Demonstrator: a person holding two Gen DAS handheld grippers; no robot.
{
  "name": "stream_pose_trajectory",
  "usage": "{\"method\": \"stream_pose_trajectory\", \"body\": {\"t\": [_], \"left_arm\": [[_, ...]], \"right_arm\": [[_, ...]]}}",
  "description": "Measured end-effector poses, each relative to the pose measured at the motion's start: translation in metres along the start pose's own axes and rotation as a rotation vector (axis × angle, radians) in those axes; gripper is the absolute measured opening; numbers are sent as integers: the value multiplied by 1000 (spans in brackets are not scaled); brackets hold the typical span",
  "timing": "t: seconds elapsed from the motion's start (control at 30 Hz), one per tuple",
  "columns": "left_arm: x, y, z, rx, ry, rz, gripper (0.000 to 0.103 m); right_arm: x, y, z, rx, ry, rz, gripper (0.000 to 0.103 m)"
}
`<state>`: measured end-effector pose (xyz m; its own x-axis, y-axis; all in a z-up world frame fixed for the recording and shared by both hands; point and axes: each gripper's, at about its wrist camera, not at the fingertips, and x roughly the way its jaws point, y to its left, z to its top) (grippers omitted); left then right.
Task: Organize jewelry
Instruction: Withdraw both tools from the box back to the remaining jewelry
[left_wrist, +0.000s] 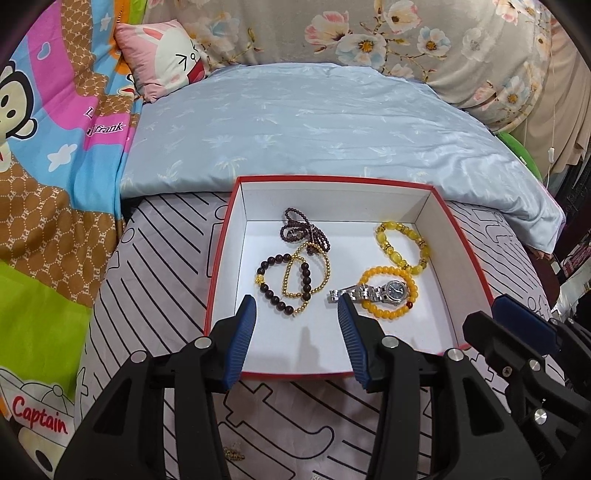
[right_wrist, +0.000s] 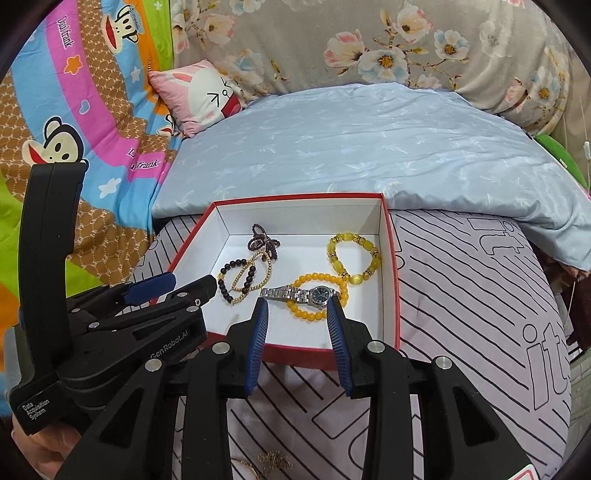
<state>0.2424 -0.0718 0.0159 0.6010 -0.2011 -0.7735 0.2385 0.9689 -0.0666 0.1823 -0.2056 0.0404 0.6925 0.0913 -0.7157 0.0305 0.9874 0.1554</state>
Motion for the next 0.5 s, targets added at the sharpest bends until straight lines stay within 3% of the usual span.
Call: {"method": "stream_pose_trajectory", "body": {"t": [0.27, 0.5], "left_arm": [[-18, 4, -17, -4, 5, -4, 44], [-27, 21, -52, -40, 50, 1, 44]], "right_arm": [[-16, -2, -24, -2, 21, 0, 33], [-26, -12, -58, 14, 66, -6, 33]]}}
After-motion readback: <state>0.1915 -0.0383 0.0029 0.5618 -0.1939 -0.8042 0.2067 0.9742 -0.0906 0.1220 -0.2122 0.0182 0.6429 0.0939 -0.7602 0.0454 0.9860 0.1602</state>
